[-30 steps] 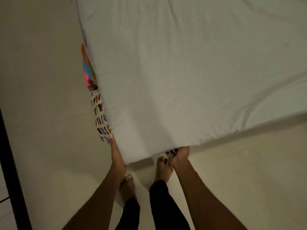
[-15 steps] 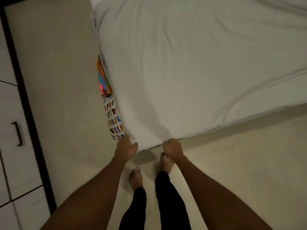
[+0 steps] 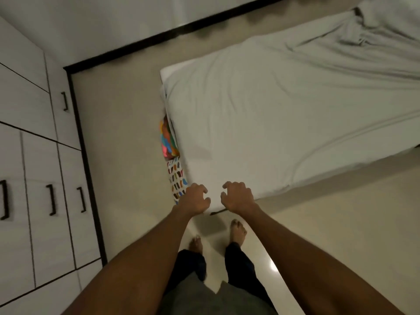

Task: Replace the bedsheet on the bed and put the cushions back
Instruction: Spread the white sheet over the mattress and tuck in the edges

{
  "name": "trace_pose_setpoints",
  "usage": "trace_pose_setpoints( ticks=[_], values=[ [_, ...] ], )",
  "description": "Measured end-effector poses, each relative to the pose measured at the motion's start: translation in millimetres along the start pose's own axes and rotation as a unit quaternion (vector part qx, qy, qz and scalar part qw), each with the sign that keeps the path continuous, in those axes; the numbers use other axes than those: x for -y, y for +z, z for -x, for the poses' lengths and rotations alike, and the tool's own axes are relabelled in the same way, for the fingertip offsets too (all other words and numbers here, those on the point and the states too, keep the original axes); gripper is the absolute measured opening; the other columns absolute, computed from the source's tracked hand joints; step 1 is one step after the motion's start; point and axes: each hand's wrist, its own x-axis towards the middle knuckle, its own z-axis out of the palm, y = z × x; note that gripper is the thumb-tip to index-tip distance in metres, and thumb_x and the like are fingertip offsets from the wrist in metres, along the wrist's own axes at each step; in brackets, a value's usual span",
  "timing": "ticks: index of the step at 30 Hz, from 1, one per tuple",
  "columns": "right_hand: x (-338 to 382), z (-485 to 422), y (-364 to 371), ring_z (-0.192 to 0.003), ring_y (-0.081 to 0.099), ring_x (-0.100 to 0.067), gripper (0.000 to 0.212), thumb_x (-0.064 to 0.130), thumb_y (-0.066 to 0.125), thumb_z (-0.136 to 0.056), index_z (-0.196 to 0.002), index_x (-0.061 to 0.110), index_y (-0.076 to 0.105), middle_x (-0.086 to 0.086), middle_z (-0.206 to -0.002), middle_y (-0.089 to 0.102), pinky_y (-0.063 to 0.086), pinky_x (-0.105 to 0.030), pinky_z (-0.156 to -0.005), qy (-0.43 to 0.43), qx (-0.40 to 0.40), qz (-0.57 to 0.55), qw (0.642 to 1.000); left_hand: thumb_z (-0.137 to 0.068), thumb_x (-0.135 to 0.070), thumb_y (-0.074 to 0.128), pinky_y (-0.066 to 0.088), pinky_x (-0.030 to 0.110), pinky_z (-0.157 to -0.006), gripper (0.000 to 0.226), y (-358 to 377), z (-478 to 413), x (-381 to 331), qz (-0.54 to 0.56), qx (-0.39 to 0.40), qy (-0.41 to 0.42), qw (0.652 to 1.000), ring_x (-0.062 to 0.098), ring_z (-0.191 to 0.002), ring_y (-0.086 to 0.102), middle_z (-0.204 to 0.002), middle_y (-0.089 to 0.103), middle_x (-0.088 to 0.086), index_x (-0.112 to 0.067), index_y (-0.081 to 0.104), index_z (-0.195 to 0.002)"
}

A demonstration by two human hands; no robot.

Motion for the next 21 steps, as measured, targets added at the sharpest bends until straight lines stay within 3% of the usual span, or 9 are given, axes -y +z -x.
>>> trace_pose_setpoints(
  ticks=[5,10,16,21],
  values=[
    [52.1,-1.5,-34.6,-0.125,0.052,-0.029,0.048,0.043,0.042,-0.101,-0.14,0.02,0.055,-0.008,-0.135,0.062,0.042,-0.043,-0.101,-0.017,-0.03,0.049,0.998,-0.096,-0.043,0.059,0.045,0.041,-0.106,0.048,-66.1,6.9,15.7,-0.048,-0.025,0.006,0.999,0.026,-0.129,0.052,-0.144,0.05,0.006,-0.02,0.054,-0.138],
    [124.8,-29.2,-56.1,-0.139,0.04,-0.029,0.054,0.049,0.038,-0.101,-0.144,0.018,0.051,-0.008,-0.145,0.054,0.036,-0.048,-0.109,-0.034,-0.059,0.082,0.994,-0.098,-0.046,0.053,0.045,0.046,-0.106,0.049,-143.5,-18.6,38.5,-0.07,-0.06,0.046,0.995,0.028,-0.13,0.051,-0.142,0.051,0.007,-0.018,0.054,-0.138],
    [252.5,-80.6,-68.5,-0.143,0.037,-0.03,0.056,0.051,0.038,-0.101,-0.145,0.018,0.05,-0.009,-0.148,0.052,0.032,-0.049,-0.113,0.014,-0.08,0.055,0.995,-0.089,-0.039,0.056,0.052,0.043,-0.084,0.031,-266.5,-51.6,111.5,-0.085,-0.063,0.102,0.989,0.029,-0.103,0.063,-0.117,0.064,0.008,-0.015,0.063,-0.106],
    [366.4,-114.7,-86.3,-0.137,0.042,-0.031,0.056,0.052,0.038,-0.1,-0.14,0.017,0.053,-0.01,-0.143,0.055,0.036,-0.049,-0.111,0.038,-0.1,0.025,0.994,-0.085,-0.049,0.056,0.045,0.05,-0.104,0.058,-366.3,-59.7,181.0,-0.114,-0.048,0.102,0.987,0.035,-0.127,0.052,-0.139,0.052,0.01,-0.016,0.056,-0.133]
  ],
)
